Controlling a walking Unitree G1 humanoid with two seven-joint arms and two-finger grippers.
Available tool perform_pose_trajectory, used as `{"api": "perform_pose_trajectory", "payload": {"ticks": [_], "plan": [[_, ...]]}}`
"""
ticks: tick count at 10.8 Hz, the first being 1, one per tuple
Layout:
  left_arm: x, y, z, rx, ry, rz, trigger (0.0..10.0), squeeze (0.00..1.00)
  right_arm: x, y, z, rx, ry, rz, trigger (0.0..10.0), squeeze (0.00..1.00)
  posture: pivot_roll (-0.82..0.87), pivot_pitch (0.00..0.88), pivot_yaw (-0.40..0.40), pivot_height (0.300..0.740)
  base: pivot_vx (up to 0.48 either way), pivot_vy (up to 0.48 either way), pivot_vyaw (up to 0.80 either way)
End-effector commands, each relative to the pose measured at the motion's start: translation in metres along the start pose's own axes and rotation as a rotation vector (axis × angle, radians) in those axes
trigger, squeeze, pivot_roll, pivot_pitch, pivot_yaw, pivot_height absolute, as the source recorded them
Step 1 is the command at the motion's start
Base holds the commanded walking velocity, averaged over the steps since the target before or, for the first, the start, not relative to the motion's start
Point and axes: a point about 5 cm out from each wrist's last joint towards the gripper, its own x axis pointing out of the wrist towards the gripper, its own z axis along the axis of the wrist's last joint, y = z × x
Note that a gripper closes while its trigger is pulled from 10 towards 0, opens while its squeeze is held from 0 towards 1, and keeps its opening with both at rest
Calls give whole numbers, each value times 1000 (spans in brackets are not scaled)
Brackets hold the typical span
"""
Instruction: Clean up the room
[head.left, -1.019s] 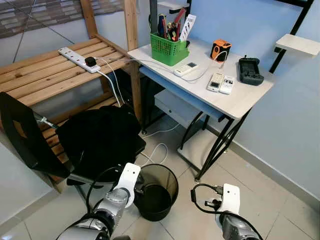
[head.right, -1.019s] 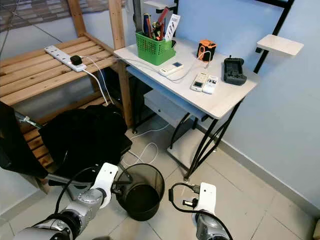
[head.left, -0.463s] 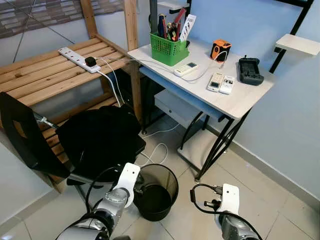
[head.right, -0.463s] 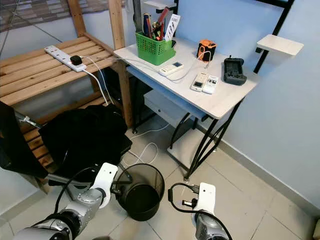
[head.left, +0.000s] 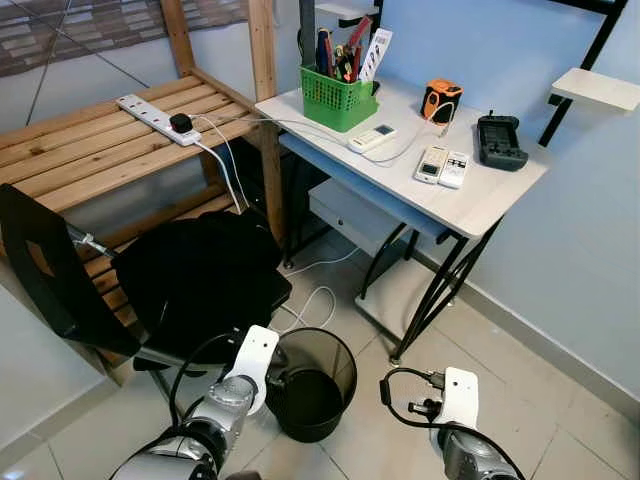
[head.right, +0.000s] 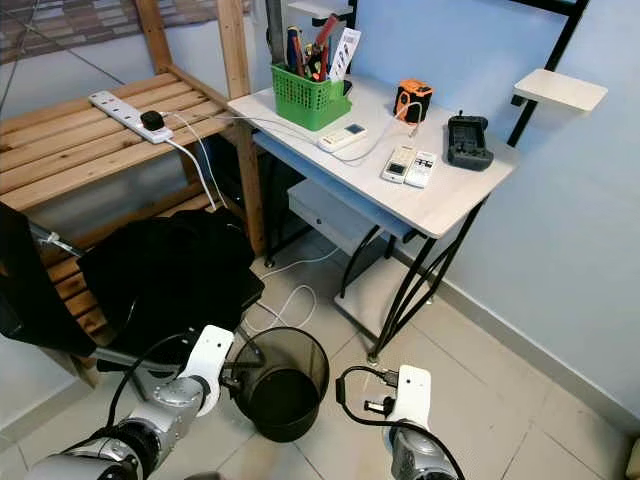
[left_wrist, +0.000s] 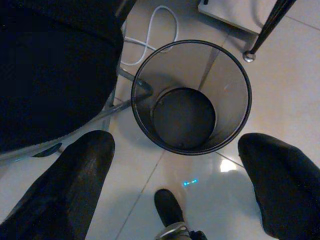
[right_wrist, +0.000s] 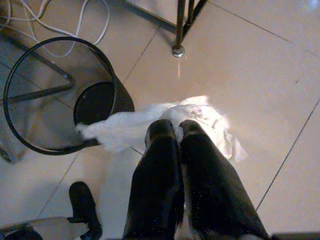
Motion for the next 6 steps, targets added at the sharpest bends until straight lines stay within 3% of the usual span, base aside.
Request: {"api": "perform_pose_trajectory", "payload": {"ticks": [1,6], "plan": [[0,0,3,16,-7,-6,10000,0,1,0,4,-10,-9,7,10000,0,30,0,-3,726,0,0,0],[0,1,1,22,-3,-6,10000,0,0,2,2,-10,-3,11,10000,0,33,0,-2,726,0,0,0]]}}
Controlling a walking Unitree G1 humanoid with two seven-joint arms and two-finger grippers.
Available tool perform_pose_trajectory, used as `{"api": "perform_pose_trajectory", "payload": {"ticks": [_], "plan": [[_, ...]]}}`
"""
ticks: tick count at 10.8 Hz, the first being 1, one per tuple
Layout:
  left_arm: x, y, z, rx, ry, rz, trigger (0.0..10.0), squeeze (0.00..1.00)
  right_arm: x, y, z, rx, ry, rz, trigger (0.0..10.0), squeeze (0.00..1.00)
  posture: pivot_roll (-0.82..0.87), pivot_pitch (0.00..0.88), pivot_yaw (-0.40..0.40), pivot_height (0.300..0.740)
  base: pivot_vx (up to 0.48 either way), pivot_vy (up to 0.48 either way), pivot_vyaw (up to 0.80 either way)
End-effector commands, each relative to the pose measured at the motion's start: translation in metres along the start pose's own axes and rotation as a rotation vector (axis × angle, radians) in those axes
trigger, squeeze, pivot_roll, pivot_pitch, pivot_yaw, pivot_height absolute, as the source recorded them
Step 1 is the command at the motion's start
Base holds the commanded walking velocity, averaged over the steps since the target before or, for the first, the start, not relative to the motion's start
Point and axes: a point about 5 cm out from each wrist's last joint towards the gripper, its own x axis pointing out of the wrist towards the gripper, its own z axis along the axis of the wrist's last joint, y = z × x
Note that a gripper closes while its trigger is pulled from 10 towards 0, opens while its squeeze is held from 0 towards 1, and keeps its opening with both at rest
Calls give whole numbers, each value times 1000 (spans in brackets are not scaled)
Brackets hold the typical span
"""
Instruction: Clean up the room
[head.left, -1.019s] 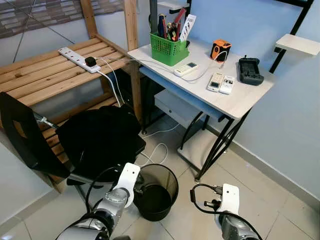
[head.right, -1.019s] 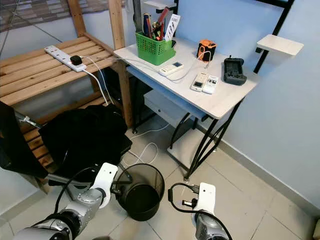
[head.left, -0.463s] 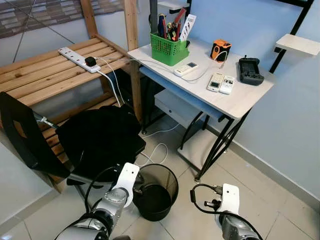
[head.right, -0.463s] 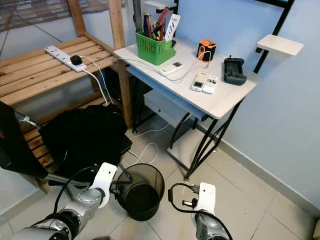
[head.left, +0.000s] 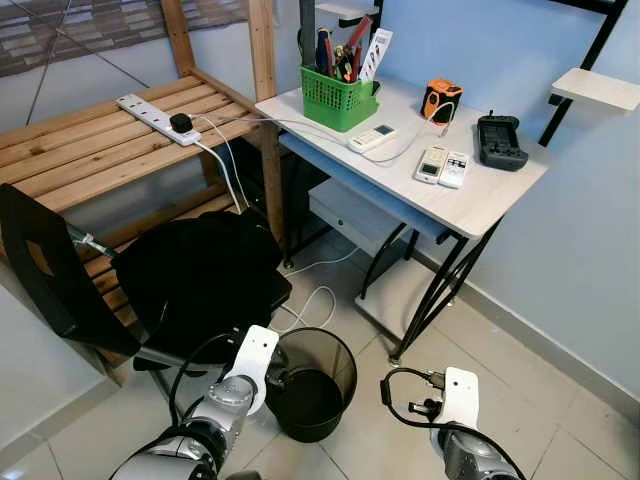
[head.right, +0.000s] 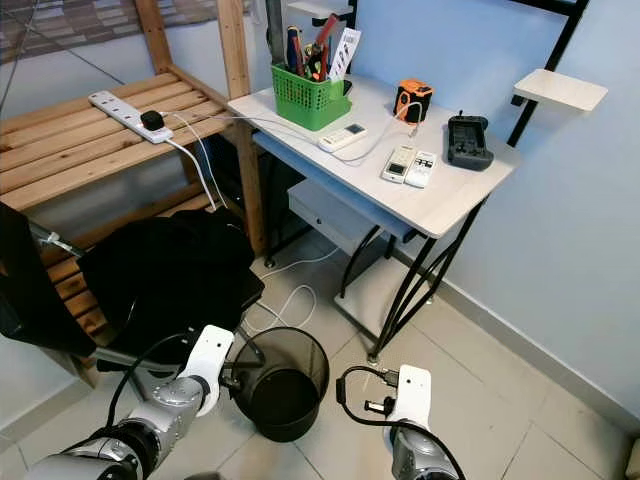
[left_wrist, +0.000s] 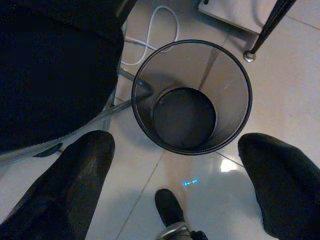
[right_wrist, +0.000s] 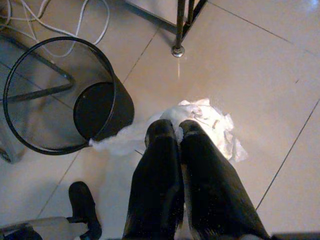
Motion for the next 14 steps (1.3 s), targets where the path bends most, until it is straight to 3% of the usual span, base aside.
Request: {"api": "perform_pose_trajectory", "payload": {"ticks": [1,14], "plan": [[0,1,1,21,-2,-7,10000,0,0,2,2,-11,-3,10,10000,0,32,0,-3,726,0,0,0],[1,-2,4,34,-4,-13,10000,0,1,-2,4,-33,-3,-3,10000,0,27,0,-1,726,0,0,0]]}}
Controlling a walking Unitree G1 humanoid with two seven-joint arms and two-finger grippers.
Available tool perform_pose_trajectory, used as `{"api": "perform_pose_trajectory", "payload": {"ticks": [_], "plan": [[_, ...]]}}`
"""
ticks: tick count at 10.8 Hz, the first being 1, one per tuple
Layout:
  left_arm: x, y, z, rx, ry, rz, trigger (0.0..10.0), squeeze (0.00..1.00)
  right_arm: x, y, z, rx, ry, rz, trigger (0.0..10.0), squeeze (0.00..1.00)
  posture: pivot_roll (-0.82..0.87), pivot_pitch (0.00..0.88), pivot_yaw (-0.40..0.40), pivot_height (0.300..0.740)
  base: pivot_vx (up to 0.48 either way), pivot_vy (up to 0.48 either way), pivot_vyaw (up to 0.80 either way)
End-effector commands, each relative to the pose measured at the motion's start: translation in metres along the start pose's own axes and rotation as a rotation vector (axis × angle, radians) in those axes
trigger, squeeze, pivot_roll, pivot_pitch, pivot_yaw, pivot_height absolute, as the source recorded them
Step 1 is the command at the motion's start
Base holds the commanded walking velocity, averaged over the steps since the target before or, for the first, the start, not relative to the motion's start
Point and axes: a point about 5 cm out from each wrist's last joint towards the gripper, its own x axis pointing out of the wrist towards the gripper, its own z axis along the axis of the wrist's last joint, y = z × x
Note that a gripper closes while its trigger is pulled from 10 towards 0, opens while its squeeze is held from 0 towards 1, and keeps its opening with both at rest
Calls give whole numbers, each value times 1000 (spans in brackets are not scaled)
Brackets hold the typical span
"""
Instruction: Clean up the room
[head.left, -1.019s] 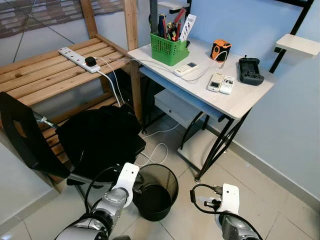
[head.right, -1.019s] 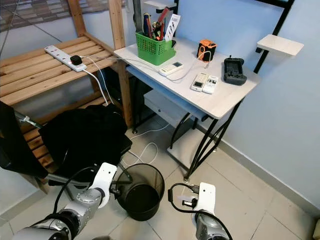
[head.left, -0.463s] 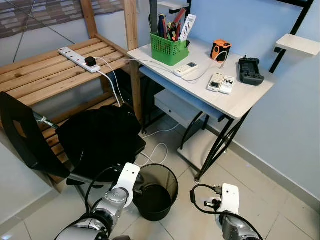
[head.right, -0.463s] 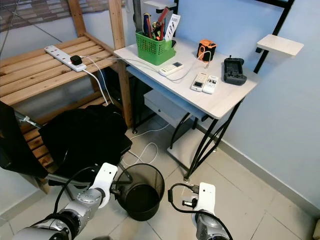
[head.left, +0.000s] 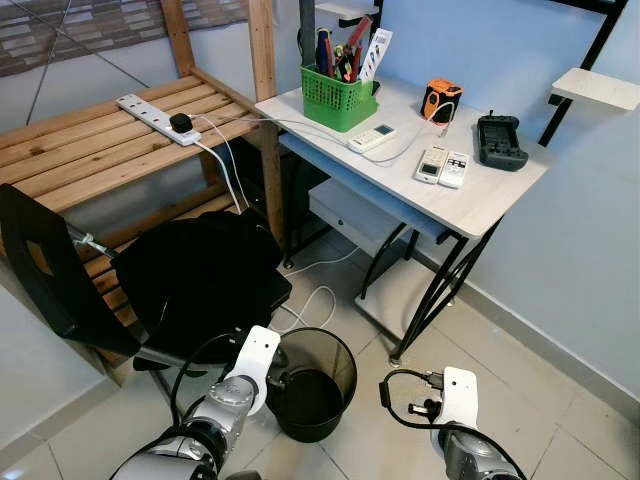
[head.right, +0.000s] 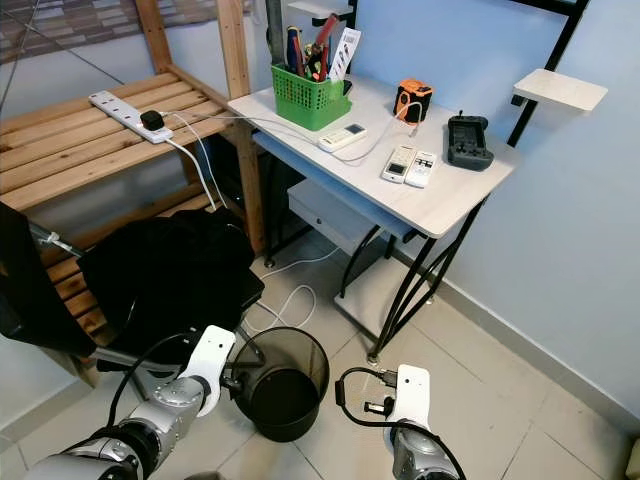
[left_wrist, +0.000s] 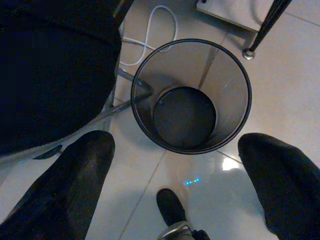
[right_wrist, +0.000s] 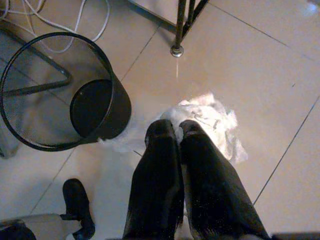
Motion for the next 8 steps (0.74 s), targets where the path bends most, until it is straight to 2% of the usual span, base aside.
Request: {"api": "perform_pose_trajectory", "payload": {"ticks": [1,8], "plan": [[0,0,3,16,-4,-7,10000,0,1,-1,4,6,-7,-3,10000,0,25,0,0,726,0,0,0],[0,-1,0,21,4,-9,10000,0,1,-1,5,32,-14,-4,10000,0,29,0,-4,740,0,0,0]]}}
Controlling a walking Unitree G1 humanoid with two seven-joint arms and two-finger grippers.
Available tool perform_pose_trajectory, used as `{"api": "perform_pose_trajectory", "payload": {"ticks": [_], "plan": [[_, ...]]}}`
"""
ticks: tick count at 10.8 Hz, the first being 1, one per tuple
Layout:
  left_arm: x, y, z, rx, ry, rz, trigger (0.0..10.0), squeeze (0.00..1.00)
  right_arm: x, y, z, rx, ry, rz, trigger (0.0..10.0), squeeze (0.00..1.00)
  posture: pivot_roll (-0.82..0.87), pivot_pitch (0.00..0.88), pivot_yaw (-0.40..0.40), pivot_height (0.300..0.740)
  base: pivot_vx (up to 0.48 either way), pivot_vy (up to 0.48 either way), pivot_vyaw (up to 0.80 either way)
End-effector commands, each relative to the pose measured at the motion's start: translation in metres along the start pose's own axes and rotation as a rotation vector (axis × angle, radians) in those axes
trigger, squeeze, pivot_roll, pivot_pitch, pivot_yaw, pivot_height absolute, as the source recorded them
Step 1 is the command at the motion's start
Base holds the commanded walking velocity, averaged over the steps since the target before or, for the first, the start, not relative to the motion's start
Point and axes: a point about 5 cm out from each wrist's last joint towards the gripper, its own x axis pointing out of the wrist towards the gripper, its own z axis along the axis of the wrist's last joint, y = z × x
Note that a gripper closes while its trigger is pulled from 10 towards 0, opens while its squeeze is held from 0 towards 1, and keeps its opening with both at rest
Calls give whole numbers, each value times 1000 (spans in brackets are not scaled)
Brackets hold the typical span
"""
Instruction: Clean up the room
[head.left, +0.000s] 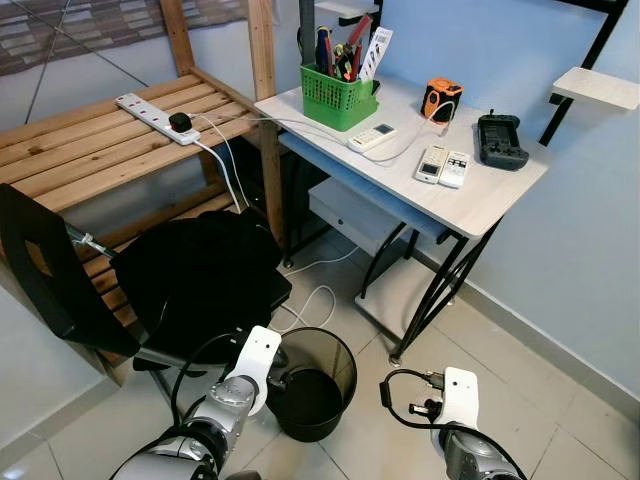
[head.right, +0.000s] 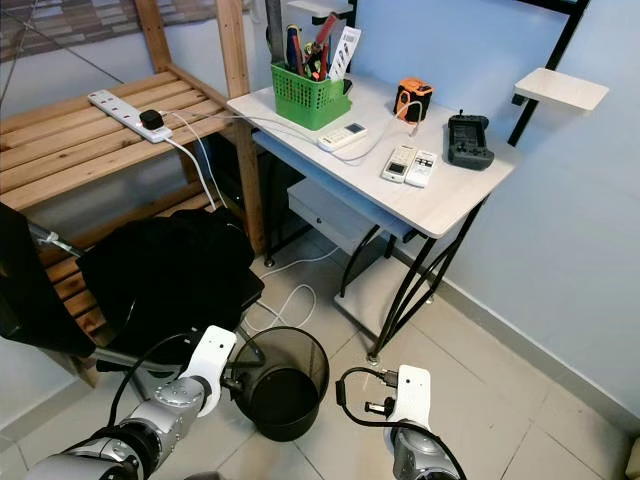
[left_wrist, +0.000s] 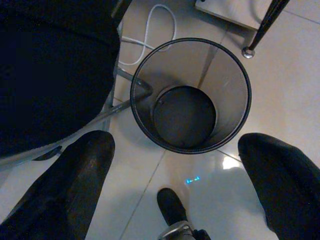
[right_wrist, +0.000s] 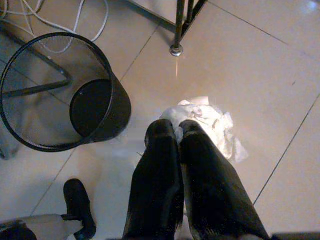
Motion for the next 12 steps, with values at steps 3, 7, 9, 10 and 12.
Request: {"api": "perform_pose_trajectory", "payload": {"ticks": [3,7,9,10,12], "plan": [[0,-1,-3,14,8,-8,10000,0,1,-1,4,20,-8,-2,10000,0,30,0,-4,740,0,0,0],[0,0,-1,18,4,-9,10000,0,1,-1,4,17,-10,-1,10000,0,27,0,-4,740,0,0,0],[0,0,-2,23,5,-11,10000,0,0,-1,3,15,-8,-1,10000,0,27,0,-4,740,0,0,0],[0,0,-2,24,7,-11,10000,0,0,-1,3,15,-6,-1,10000,0,27,0,-4,740,0,0,0],[0,-1,-4,37,11,-19,10000,0,0,0,2,14,-3,0,10000,0,28,0,-4,740,0,0,0]]}}
